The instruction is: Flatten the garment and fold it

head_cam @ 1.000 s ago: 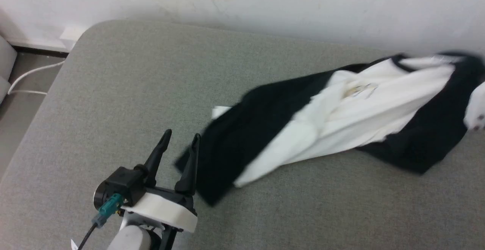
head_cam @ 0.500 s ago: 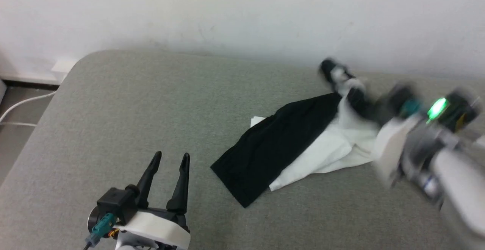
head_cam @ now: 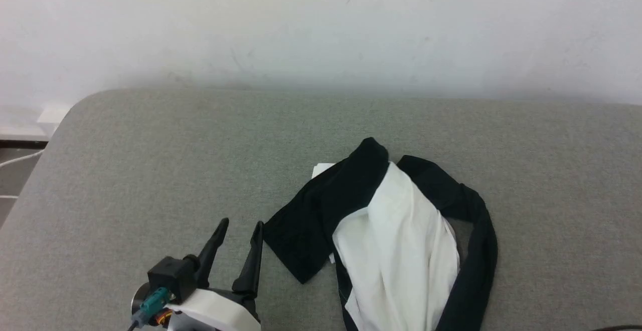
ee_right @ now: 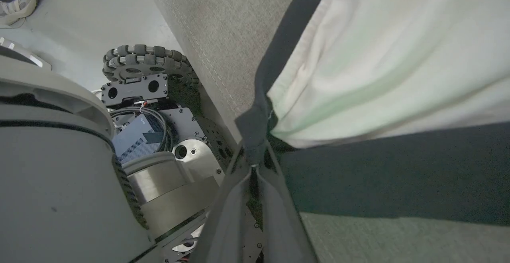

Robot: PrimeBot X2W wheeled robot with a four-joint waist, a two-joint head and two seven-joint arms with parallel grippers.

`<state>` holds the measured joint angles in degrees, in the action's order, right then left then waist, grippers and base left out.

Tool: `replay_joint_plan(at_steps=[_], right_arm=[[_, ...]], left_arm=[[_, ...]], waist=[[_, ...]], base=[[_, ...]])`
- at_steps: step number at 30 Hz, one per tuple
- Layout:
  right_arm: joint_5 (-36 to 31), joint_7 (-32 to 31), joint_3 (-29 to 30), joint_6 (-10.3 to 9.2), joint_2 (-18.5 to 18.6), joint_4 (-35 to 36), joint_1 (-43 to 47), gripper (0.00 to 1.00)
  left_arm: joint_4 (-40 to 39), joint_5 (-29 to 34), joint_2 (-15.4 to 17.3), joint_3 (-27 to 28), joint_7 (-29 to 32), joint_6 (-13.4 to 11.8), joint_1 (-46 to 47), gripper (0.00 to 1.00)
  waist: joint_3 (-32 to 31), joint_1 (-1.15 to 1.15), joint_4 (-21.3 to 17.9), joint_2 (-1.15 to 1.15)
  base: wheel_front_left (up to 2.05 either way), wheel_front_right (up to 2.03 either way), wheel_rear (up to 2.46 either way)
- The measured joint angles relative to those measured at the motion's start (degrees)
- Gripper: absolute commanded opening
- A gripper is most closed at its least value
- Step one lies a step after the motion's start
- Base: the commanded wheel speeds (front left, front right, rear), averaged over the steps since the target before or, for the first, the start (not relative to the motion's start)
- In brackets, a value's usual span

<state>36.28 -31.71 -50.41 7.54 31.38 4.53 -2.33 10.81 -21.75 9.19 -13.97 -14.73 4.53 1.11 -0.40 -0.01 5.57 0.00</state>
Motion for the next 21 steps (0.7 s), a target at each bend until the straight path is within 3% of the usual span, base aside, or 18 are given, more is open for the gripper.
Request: replay_joint_plan(at_steps=[2,3,4,9,15,19,21], right_arm=[[-0.66,0.89,0.30,0.00,0.04,-0.80,-0.01,0.00],[-1.59,2.35,0.96,0.00,-0.01,-1.33,-0.18,0.08],[-2.04,3.77,2.37,0.01,-0.33,-1.98,-0.35,1.00],[-1.93,9.13,11.28,0.00,-2.16,-2.41,-3.00,1.00],[-5.20,18.50,33.10,0.00,-5.63,-1.81,-4.20,1.00],[-13.79,24.61,47.22,0.00,-11.66,-2.41,-3.28,1.00],[-16.90,26.52,51.55,-0.01,-15.64,-2.36,-1.90,1.00]], left_arm=[[1.19,0.00,0.01,-0.38,0.00,0.36,0.19,1.00],[1.68,0.00,0.00,-0.56,0.00,0.49,0.34,1.00],[2.14,0.00,-0.01,-0.77,0.00,0.56,0.57,1.00],[4.32,-0.05,0.01,-1.82,0.03,1.31,2.47,1.00],[7.35,-0.57,0.36,-5.44,5.39,2.03,6.14,1.00],[10.25,-2.37,0.44,-8.53,13.81,2.47,9.62,1.00],[11.83,-3.41,0.35,-9.15,17.78,2.48,11.52,1.00]], waist=[[-0.15,0.00,-0.58,0.00],[-0.20,0.00,-0.90,0.00],[-0.24,0.00,-1.22,0.00],[-0.23,0.01,-2.97,0.00],[0.55,0.01,-4.85,0.00],[2.07,0.01,-5.82,0.00],[2.99,0.01,-6.34,0.00]], base=[[0.00,0.00,0.00],[0.00,0.00,0.00],[0.00,0.00,0.00],[0.00,0.00,0.00],[0.00,0.00,0.00],[0.00,0.00,0.00],[0.00,0.00,0.00]])
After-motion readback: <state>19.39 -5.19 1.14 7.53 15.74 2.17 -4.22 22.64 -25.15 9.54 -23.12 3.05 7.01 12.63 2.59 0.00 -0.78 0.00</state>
